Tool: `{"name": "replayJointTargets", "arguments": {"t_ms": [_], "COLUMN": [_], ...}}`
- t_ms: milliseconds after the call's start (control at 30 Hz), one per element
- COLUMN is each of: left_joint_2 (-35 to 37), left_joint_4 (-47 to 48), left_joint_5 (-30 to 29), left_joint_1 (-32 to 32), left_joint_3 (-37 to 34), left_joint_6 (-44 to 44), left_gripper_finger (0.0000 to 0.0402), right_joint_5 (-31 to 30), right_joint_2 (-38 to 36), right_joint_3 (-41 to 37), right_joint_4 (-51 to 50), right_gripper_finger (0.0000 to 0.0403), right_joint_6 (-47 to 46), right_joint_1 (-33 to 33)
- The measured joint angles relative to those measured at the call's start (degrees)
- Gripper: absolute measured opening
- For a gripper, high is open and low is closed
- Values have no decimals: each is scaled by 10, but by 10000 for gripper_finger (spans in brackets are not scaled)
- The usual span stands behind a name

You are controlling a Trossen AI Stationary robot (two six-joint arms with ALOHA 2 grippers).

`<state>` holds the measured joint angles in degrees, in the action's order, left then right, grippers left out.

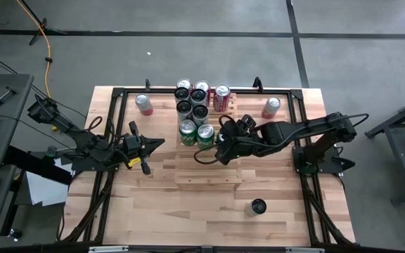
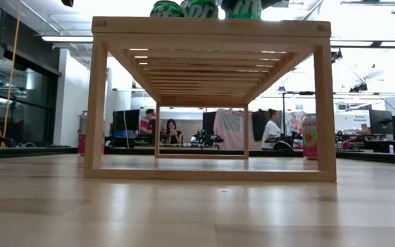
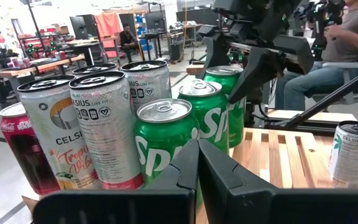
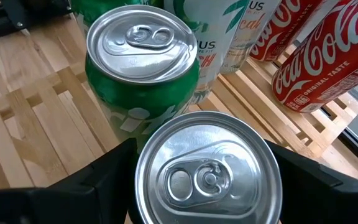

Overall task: Place canned beverage on shelf
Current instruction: Align the top green sprite soda can with the other green sprite soda can on the shelf, then put the top right pink soda can on the shelf

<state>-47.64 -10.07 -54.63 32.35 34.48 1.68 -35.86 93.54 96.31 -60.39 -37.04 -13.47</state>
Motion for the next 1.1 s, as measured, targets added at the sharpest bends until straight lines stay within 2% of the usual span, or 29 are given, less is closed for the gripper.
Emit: {"name": "replayJointTargets", "arguments": {"t_ms": [133, 267, 367, 633, 1100], "left_joint_2": [0, 0, 0, 0, 0], "left_joint_4": [0, 0, 0, 0, 0], "left_joint_5": [0, 0, 0, 0, 0], "left_joint_1": [0, 0, 0, 0, 0], "left_joint_3": [0, 0, 0, 0, 0], "left_joint_6": [0, 0, 0, 0, 0], "left_gripper_finger": [0, 0, 0, 0, 0], "right_joint_5": [0, -13, -18, -18, -11], "right_joint_2": [0, 0, -2, -2, -2], "right_joint_3": [0, 0, 0, 4, 73], "right_joint_4": [1, 9, 15, 29, 11], "right_gripper_finger": [289, 339, 357, 358, 358], "right_joint_6": [0, 0, 7, 36, 104], "right_joint_1": [0, 0, 0, 0, 0]}}
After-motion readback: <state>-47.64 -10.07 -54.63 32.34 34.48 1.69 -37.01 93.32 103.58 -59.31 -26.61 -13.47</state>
